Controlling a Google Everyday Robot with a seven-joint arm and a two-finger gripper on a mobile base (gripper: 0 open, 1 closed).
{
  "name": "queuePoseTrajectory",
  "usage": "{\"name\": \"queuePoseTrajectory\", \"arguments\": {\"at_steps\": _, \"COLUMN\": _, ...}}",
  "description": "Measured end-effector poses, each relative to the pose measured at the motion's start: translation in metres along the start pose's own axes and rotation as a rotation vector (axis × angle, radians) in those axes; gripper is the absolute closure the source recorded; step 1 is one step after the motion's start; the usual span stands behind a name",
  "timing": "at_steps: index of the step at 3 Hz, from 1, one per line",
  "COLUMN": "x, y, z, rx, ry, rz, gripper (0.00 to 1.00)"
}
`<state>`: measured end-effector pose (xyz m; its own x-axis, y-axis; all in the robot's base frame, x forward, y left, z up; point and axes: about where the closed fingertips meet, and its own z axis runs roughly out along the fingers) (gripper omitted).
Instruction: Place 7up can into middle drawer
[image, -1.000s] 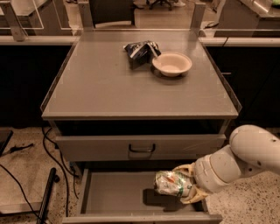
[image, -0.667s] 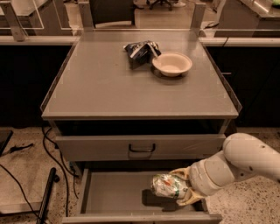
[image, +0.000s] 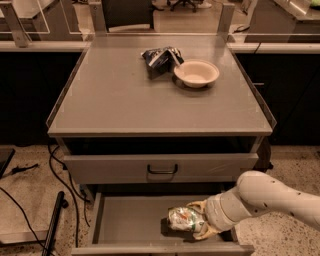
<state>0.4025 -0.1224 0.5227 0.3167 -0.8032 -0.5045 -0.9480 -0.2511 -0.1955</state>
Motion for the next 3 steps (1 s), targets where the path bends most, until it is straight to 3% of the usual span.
{"name": "queuePoseTrajectory", "arguments": {"at_steps": 1, "x": 0.0, "y": 0.0, "z": 0.0, "rx": 0.0, "ry": 0.0, "rz": 0.0, "gripper": 1.0}}
{"name": "queuePoseTrajectory", "arguments": {"at_steps": 3, "x": 0.018, "y": -0.009, "z": 0.038, "rx": 0.067, "ry": 0.009, "rz": 0.011, "gripper": 1.0}}
